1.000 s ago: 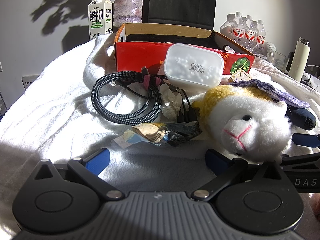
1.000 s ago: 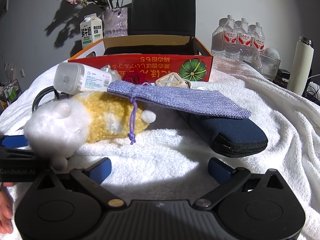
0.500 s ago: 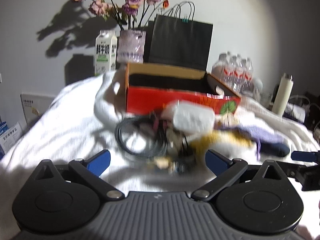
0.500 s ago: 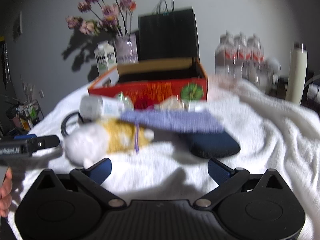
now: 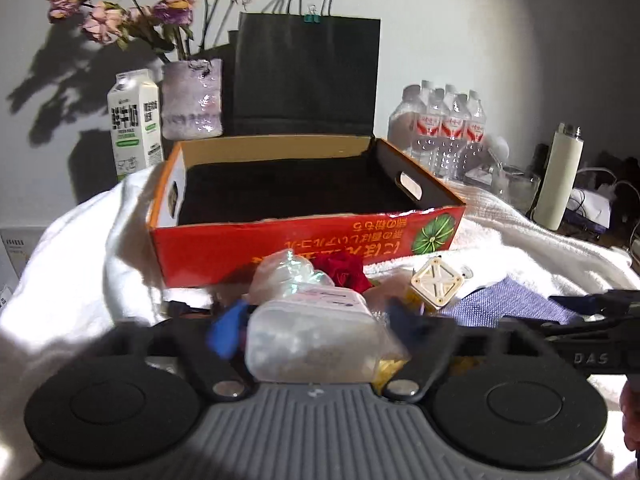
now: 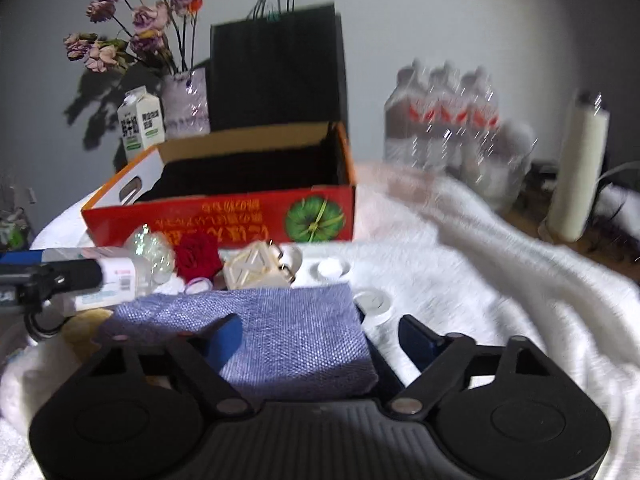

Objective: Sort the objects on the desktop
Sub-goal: 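Grasp the purple burlap pouch with the right tool while the left tool grasps the white plastic box, then carry both items over the cardboard box and open both tools to drop them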

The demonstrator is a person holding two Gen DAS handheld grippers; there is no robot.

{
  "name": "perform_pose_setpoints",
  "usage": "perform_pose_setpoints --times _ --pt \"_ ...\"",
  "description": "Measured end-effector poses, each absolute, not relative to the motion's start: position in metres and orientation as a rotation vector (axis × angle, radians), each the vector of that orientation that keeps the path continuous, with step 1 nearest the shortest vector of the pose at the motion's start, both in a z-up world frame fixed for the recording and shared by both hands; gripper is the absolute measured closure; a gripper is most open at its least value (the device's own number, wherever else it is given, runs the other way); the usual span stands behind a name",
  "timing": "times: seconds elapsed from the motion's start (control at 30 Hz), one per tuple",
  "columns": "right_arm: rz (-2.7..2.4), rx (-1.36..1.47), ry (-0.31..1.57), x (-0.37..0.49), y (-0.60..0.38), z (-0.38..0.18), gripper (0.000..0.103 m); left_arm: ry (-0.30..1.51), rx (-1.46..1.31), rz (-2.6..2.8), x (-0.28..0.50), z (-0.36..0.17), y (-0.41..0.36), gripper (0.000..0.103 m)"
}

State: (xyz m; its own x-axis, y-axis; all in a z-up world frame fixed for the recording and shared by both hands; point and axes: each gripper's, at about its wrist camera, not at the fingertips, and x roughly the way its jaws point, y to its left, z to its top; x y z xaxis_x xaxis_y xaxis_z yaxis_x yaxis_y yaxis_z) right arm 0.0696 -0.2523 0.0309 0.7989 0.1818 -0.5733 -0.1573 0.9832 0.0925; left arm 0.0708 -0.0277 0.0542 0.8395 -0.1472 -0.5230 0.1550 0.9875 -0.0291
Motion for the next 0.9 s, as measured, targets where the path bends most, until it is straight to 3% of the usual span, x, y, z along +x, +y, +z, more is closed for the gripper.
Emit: perform_pose_setpoints --times 0.13,0.17,0.2,0.23,0.27,0.3,0.67,0.9 --pt "0.187 0.000 0.586 0.063 -0.245 0.024 0.037 0.551 0.053 -0.126 0.068 0.052 -0.034 0.037" --pt "0.183 -0.010 0.568 0.059 -0.244 0.025 0.042 0.545 0.058 -0.123 0.064 0.053 -0.034 0.037" --pt "0.177 -0.015 0.543 0.054 -0.244 0.027 0.057 0.539 0.057 -0.122 0.060 0.055 -0.034 0.037" --pt "0.165 -0.028 0.519 0.049 -0.244 0.031 0.065 0.532 0.055 -0.121 0.055 0.057 -0.034 0.037" --pt "0.140 -0.047 0.496 0.044 -0.243 0.034 0.087 0.524 0.052 -0.122 0.049 0.060 -0.032 0.037" --pt "0.124 -0.058 0.480 0.041 -0.243 0.037 0.100 0.516 0.046 -0.118 0.043 0.062 -0.031 0.037" --pt "0.233 0.051 0.432 -0.037 -0.251 0.070 0.101 0.427 -0.094 -0.041 -0.044 0.097 -0.001 0.037" --pt "0.251 -0.034 0.331 -0.058 -0.245 0.113 0.102 0.391 -0.070 -0.050 -0.038 0.135 0.009 0.037"
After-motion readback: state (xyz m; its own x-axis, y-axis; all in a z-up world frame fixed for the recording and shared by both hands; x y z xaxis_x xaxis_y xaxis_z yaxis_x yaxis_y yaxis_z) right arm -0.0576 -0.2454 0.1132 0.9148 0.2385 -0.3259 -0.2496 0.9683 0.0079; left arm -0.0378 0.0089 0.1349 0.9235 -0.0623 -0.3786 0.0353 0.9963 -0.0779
